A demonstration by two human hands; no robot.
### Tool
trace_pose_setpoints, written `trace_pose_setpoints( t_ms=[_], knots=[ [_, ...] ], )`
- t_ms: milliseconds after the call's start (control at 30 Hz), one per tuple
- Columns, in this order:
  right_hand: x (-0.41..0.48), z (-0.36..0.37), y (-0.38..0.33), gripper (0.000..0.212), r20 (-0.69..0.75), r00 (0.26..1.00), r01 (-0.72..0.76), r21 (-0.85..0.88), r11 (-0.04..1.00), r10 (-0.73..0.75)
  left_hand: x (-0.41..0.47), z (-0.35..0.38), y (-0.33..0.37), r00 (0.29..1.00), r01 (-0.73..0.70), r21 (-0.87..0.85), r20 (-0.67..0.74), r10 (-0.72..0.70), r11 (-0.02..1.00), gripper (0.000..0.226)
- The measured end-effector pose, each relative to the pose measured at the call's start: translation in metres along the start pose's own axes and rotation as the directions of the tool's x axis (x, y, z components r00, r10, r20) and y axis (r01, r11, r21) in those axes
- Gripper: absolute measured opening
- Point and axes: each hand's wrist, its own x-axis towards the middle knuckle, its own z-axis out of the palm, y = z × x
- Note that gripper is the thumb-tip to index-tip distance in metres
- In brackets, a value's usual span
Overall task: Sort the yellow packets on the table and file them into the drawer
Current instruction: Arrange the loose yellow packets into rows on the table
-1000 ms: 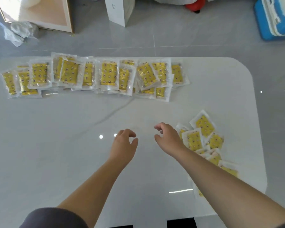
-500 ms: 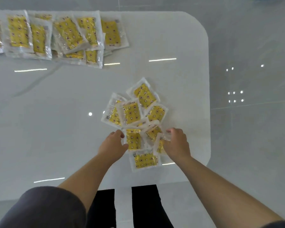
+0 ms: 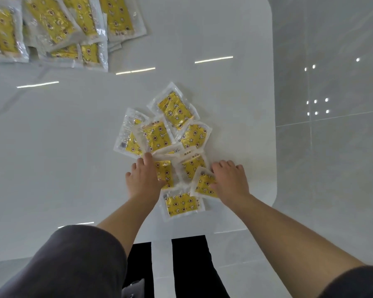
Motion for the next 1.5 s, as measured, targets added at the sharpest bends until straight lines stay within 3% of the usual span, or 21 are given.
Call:
trace_pose_setpoints(
  t_ms=[67,167,233,367,567,700,800,1000,1167,1333,1500],
  knots=[
    [-0.002,-0.002,0.002,0.028,0.032,0.999,-0.026,0.03,0.999,0.025,-0.002,-0.002,-0.002,0.996,0.088,-0.214,0.025,-0.085,0.973,0.07],
    [-0.006,-0.008,0.004,0.018,0.112,0.991,-0.081,0.14,0.987,0.066,-0.005,-0.003,-0.006,0.971,0.239,-0.477,0.143,-0.194,0.846,0.043],
    [-0.008,-0.011,0.003,0.011,0.188,0.977,-0.149,0.284,0.947,0.097,-0.006,-0.004,-0.011,0.968,0.248,-0.481,0.164,-0.191,0.841,0.02],
    [-0.009,-0.018,0.002,0.017,0.262,0.955,-0.265,0.559,0.785,0.136,-0.01,-0.008,-0.022,0.979,0.188,-0.475,0.162,-0.125,0.86,0.031],
    [-0.006,-0.031,0.004,0.012,0.462,0.884,-0.401,0.669,0.626,0.072,-0.021,-0.018,-0.035,0.988,0.151,-0.646,0.097,-0.116,0.749,0.013],
    [-0.007,-0.027,0.003,0.007,0.39,0.898,-0.437,0.751,0.494,0.203,-0.034,-0.008,-0.047,0.973,-0.097,-0.378,0.158,0.168,0.921,0.012],
    [-0.002,-0.022,-0.004,0.005,0.311,0.898,-0.422,0.807,0.413,0.31,-0.038,0.008,-0.042,0.933,-0.234,-0.255,0.212,0.29,0.938,0.013],
    [0.014,-0.01,-0.024,0.014,0.069,0.931,-0.292,0.727,0.621,0.358,-0.03,0.042,-0.014,0.956,-0.239,-0.21,0.118,0.267,0.948,0.015],
    [0.017,-0.005,-0.024,0.018,0.012,0.941,-0.259,0.671,0.695,0.339,-0.032,0.048,-0.005,0.969,-0.21,-0.135,0.103,0.225,0.968,0.009],
    [0.019,-0.011,-0.018,0.012,0.069,0.963,-0.234,0.7,0.675,0.262,-0.03,0.045,-0.003,0.951,-0.199,-0.178,0.202,0.233,0.964,0.016],
    [0.014,-0.022,-0.011,0.01,0.124,0.965,-0.245,0.744,0.622,0.232,-0.026,0.023,-0.014,0.898,-0.209,-0.324,0.311,0.312,0.923,0.022]
  ],
)
